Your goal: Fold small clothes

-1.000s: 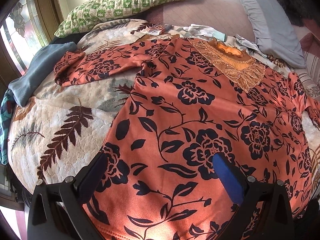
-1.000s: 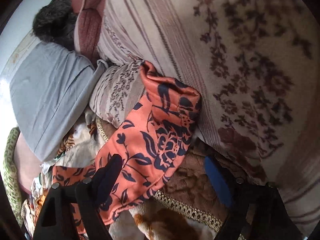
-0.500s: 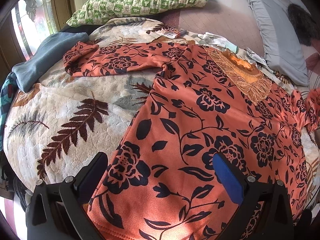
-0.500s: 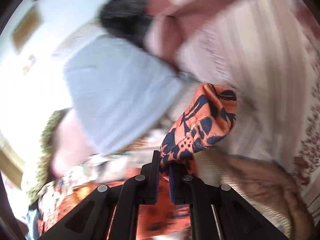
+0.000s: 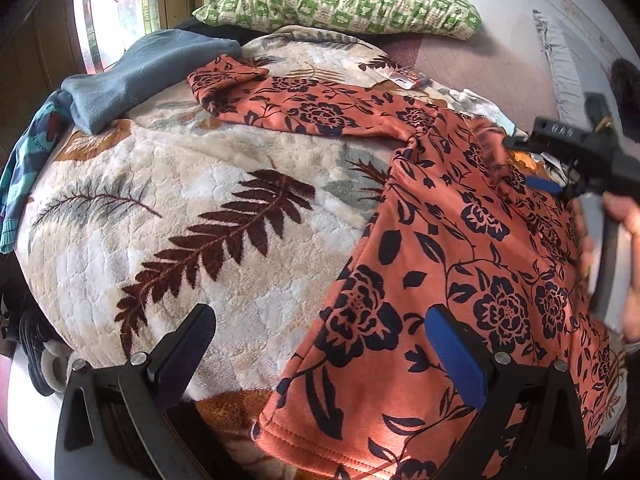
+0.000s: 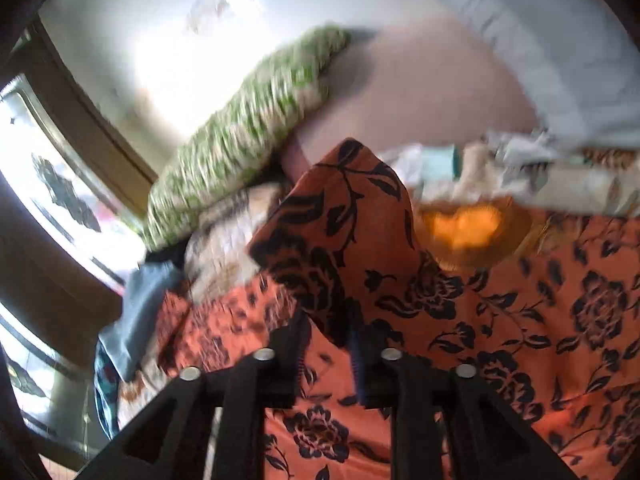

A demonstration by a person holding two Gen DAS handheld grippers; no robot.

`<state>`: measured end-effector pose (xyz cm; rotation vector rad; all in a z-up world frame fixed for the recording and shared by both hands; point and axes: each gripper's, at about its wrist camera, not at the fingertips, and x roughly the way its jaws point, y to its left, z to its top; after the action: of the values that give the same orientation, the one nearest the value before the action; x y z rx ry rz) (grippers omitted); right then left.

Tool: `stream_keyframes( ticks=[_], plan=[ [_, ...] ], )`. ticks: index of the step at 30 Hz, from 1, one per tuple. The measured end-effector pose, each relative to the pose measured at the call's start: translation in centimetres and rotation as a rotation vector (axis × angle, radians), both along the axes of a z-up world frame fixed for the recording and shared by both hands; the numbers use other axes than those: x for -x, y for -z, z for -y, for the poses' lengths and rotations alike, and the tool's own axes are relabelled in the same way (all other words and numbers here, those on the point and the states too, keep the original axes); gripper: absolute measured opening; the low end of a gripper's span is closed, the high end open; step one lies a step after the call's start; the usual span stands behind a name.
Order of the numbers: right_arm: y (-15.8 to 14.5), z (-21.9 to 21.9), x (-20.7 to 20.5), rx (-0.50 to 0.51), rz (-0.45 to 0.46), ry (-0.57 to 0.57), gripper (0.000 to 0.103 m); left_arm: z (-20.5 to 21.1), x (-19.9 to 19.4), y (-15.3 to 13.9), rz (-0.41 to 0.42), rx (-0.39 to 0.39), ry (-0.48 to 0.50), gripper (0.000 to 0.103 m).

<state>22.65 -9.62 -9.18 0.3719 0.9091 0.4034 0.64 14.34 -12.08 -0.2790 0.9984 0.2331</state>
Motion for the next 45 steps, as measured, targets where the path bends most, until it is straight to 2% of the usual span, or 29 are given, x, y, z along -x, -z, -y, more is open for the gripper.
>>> stream_keyframes(
  ticks=[1,2,4,8,12,14,17,19,20,21,23,25,27,28,29,30,31,33,34,35,37,38,39,41,42,43,44,45],
  plan=[
    [3.4,-1.2,-0.3,0.057,-0.071,-0.034,0.081,-0.2,0.0,0.0,-0.002,-0.002,0.001,0.103],
    [6.0,-2.1,-0.2,0.080,-0.107,-0.056,0.081,-0.3,0.0,-0.2,0.005,-0.007,0.003,0.103],
    [7.8,-2.1,1.3,0.043,-0.119,-0.082,0.081,-0.2,-0.4,-0.4,0.022,-0.026,0.000,0.103],
    [4.8,2.8,4.7,-0.027,-0.010,-0.064,0.081,1.8,-4.2,-1.4,0.043,-0.001,0.072,0.103],
    [1.6,11.4,5.1,-0.041,0.008,0.101,0.085,5.4,-10.6,-2.7,0.096,0.066,0.193,0.103],
    [0.4,15.4,4.1,-0.010,0.004,0.189,0.085,6.6,-14.6,-2.5,0.084,0.146,0.227,0.103],
    [1.2,21.0,3.5,0.012,-0.035,0.289,0.085,7.8,-19.8,-0.6,0.012,0.332,0.235,0.103],
    [1.7,23.6,3.3,-0.002,-0.057,0.325,0.085,8.4,-22.4,1.6,-0.067,0.481,0.224,0.094],
    [2.1,24.4,3.4,-0.013,-0.062,0.333,0.085,8.6,-23.3,2.9,-0.113,0.539,0.196,0.085],
    [2.4,24.7,3.2,-0.020,-0.066,0.332,0.085,8.6,-23.8,4.0,-0.149,0.584,0.159,0.075],
    [3.1,24.9,3.1,-0.017,-0.072,0.317,0.085,8.6,-24.0,5.0,-0.156,0.613,0.107,0.071],
    [3.7,24.5,2.8,-0.006,-0.072,0.289,0.085,8.8,-24.2,4.4,-0.135,0.596,0.112,0.067],
    [3.9,24.5,2.6,0.010,-0.067,0.274,0.085,8.6,-24.4,3.8,-0.122,0.576,0.113,0.051],
    [4.0,24.4,2.4,0.017,-0.065,0.271,0.085,8.2,-24.6,3.7,-0.114,0.576,0.099,0.050],
    [4.2,24.5,2.3,0.020,-0.067,0.267,0.085,8.1,-24.6,3.6,-0.101,0.576,0.092,0.041],
    [4.6,24.6,2.1,0.023,-0.075,0.264,0.085,8.0,-24.9,3.5,-0.095,0.533,0.097,0.007],
    [5.0,24.5,1.9,0.021,-0.084,0.265,0.085,8.2,-25.3,3.4,-0.104,0.451,0.111,0.003],
    [5.7,24.7,1.9,0.017,-0.102,0.268,0.085,8.5,-25.7,3.1,-0.094,0.385,0.114,0.002],
    [6.0,24.8,1.8,0.017,-0.112,0.266,0.085,8.3,-25.3,2.2,-0.061,0.344,0.118,0.002],
    [6.1,24.8,1.8,0.017,-0.117,0.262,0.085,8.6,-24.7,0.6,0.004,0.277,0.129,0.002],
    [5.5,24.9,2.0,0.014,-0.103,0.256,0.085,10.2,-23.3,-2.5,0.150,0.093,0.170,0.002],
    [4.9,25.0,2.2,0.008,-0.079,0.258,0.085,10.8,-22.9,-2.6,0.166,0.029,0.171,0.002],
    [4.4,25.1,2.3,0.005,-0.054,0.261,0.085,11.2,-23.5,-1.4,0.113,0.013,0.183,0.002],
    [4.5,25.4,2.3,-0.010,-0.041,0.270,0.087,11.2,-25.7,3.9,-0.132,0.074,0.202,0.005],
    [5.3,25.5,1.9,-0.007,-0.075,0.277,0.088,10.3,-25.6,4.8,-0.136,0.111,0.182,0.005],
    [6.4,25.4,1.2,0.016,-0.148,0.276,0.088,10.1,-25.2,4.2,-0.086,0.120,0.184,0.006],
    [6.4,25.3,1.1,0.021,-0.154,0.268,0.088,10.1,-25.0,3.6,-0.073,0.109,0.200,0.007],
    [5.6,25.3,1.4,0.016,-0.116,0.261,0.088,10.1,-25.0,3.4,-0.080,0.100,0.207,0.015]
  ],
)
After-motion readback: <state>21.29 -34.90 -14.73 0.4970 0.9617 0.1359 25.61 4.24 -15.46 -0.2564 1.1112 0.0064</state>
